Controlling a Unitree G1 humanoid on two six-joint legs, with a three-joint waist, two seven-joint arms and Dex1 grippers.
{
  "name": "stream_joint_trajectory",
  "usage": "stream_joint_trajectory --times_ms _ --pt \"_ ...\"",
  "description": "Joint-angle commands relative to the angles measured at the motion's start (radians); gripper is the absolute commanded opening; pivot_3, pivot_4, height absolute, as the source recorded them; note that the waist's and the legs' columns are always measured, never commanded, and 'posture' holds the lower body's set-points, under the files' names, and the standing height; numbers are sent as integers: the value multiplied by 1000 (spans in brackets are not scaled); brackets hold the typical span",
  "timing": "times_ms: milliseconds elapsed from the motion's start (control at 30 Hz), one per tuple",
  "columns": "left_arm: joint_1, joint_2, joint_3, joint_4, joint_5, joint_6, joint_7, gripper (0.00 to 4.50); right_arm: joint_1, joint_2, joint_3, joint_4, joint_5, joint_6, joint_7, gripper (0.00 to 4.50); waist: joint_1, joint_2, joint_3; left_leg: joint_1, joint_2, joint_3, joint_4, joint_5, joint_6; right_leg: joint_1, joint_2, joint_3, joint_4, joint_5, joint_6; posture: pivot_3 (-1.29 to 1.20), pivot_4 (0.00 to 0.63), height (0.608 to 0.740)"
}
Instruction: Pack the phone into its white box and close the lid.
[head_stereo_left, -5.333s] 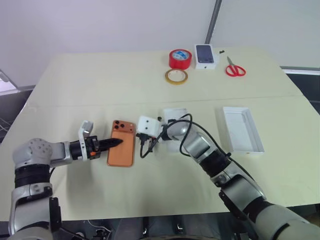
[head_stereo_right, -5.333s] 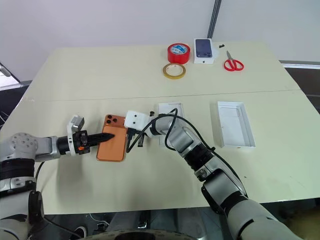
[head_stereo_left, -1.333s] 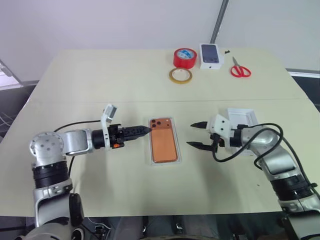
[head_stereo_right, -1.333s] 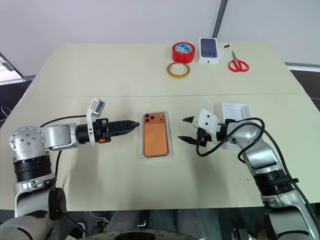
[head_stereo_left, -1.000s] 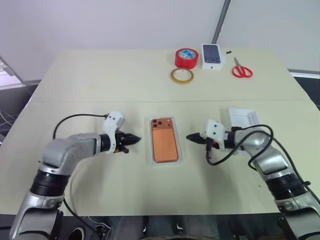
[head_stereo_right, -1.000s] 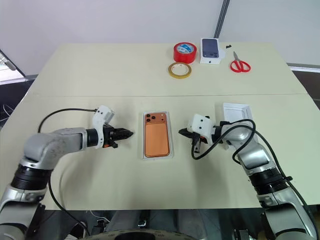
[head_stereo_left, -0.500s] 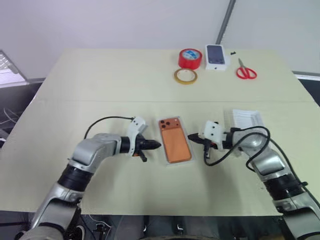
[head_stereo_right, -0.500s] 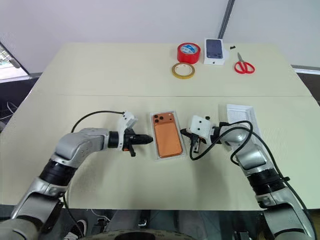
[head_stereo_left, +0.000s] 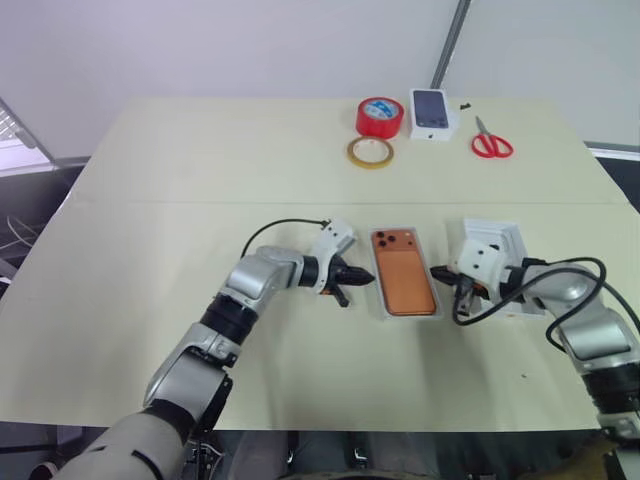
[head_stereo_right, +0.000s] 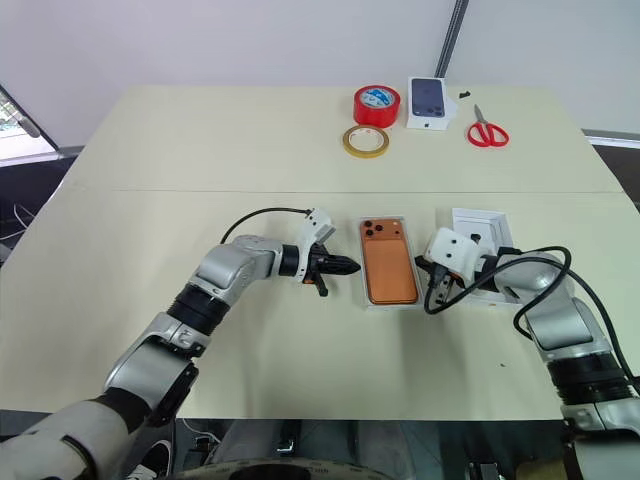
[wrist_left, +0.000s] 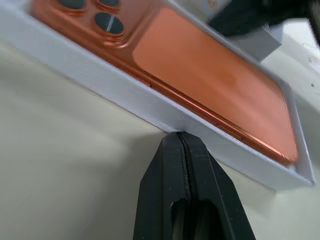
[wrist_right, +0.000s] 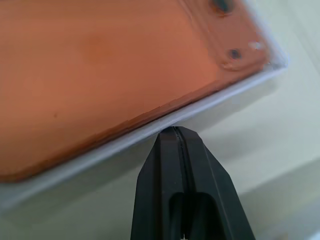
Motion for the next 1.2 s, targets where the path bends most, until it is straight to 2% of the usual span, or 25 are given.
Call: stream_joint_trajectory --times_ms 33,333,500,667,867,967,1000,1067,1100,1200 --pt "-27 -50 -1 30 20 -47 -21 22 37 -12 -11 -75 2 -39 -9 0 0 0 0 0 0 0 0 0 0 0 0 0 0 0 0 0 150 740" --pt "29 13 60 -3 25 -35 -53 22 77 -16 -41 -53 -3 -60 -55 0 -3 0 0 1 1 0 0 0 -1 1 1 0 0 0 0 0 150 740" --pt "65 25 64 -75 24 -6 -52 22 99 -43 -67 -45 13 -76 -42 0 -1 0 0 1 1 0 0 1 -1 1 1 0 0 0 0 0 150 740" --pt "100 62 117 -206 -11 24 -40 22 152 -86 -147 -12 56 -105 -16 0 -1 0 0 1 1 0 0 0 -1 1 1 0 0 0 0 0 150 740" --pt "163 131 178 -300 -12 -85 -50 22 219 -128 -205 6 75 -153 15 0 -3 0 0 1 2 0 0 1 -1 1 1 0 0 0 0 0 150 740" --pt "163 160 204 -296 -29 -86 -61 22 202 -113 -232 -27 127 -90 10 0 -4 1 0 2 2 0 0 1 -1 1 1 0 0 0 0 0 150 740" --pt "157 168 214 -288 -35 -84 -65 256 182 -101 -244 -53 184 -14 17 0 -4 1 0 2 2 0 0 1 -1 1 1 0 0 0 0 0 150 740" --pt "150 188 229 -289 -48 -83 -88 768 136 -72 -266 -103 268 112 -12 522 -7 0 0 2 2 0 0 1 -1 1 1 0 0 0 0 0 150 740" --pt "150 197 234 -295 -49 -90 -93 1256 124 -65 -270 -120 272 131 -27 844 -6 1 0 2 2 0 0 1 -1 1 1 0 0 0 0 0 150 740" --pt "164 245 237 -325 -62 -101 -146 2726 93 -62 -276 -144 235 223 -120 2308 -1 1 0 2 2 0 0 1 -1 1 1 0 0 0 0 0 150 740"
